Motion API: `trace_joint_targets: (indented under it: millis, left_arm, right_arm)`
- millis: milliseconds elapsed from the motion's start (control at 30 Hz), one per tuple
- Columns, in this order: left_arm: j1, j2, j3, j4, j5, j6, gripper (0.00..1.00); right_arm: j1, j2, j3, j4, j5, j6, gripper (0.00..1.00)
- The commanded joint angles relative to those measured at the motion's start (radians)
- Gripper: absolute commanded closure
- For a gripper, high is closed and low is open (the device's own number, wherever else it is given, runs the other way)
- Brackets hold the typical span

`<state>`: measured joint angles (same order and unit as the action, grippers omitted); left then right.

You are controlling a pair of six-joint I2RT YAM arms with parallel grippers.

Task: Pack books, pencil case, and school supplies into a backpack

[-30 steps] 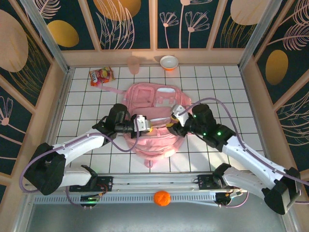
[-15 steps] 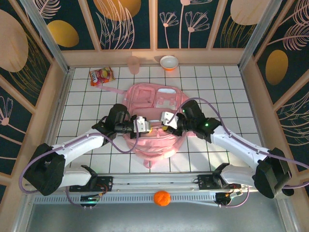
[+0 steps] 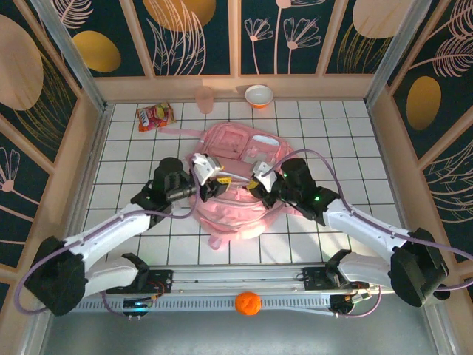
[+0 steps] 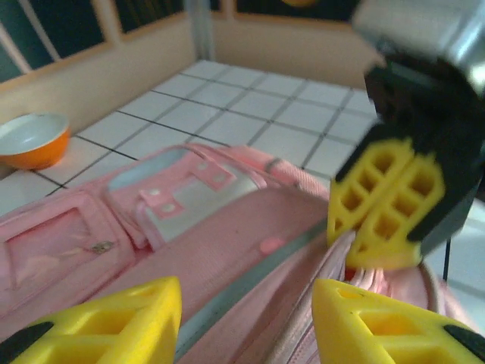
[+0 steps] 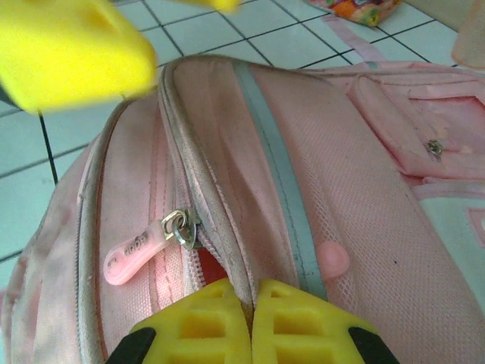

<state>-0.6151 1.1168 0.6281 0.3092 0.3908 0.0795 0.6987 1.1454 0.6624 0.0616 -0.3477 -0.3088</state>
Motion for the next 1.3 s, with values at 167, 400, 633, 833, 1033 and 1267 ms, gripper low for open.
trace_joint_targets:
  millis: [167, 400, 633, 833, 1033, 1267]
  left_arm:
    - [-0.087, -0.168, -0.025, -0.228, -0.227, -0.53, 0.55]
    - [-0.21, -0.075, -0.001, -0.268, -0.324, -0.739, 0.57]
    - [-0.24, 0.004, 0.026, -0.215, -0.333, -0.736, 0.57]
    - [-0.263, 0.055, 0.038, -0.153, -0.344, -0.741, 0.6]
    - [-0.291, 0.123, 0.065, -0.145, -0.367, -0.729, 0.7]
    - [-0.293, 0.098, 0.056, -0.24, -0.489, -0.674, 1.0]
  right_arm:
    - [0.015, 0.032, 0.046, 0.138, -0.002, 0.152, 1.0]
    - [0.022, 0.056, 0.066, 0.136, -0.036, 0.153, 1.0]
    - [0.028, 0.065, 0.083, 0.128, -0.048, 0.143, 1.0]
    - [0.033, 0.068, 0.083, 0.139, -0.077, 0.143, 1.0]
    - [0.033, 0.065, 0.092, 0.132, -0.083, 0.145, 1.0]
    - [0.008, 0.025, 0.073, 0.104, -0.06, 0.126, 1.0]
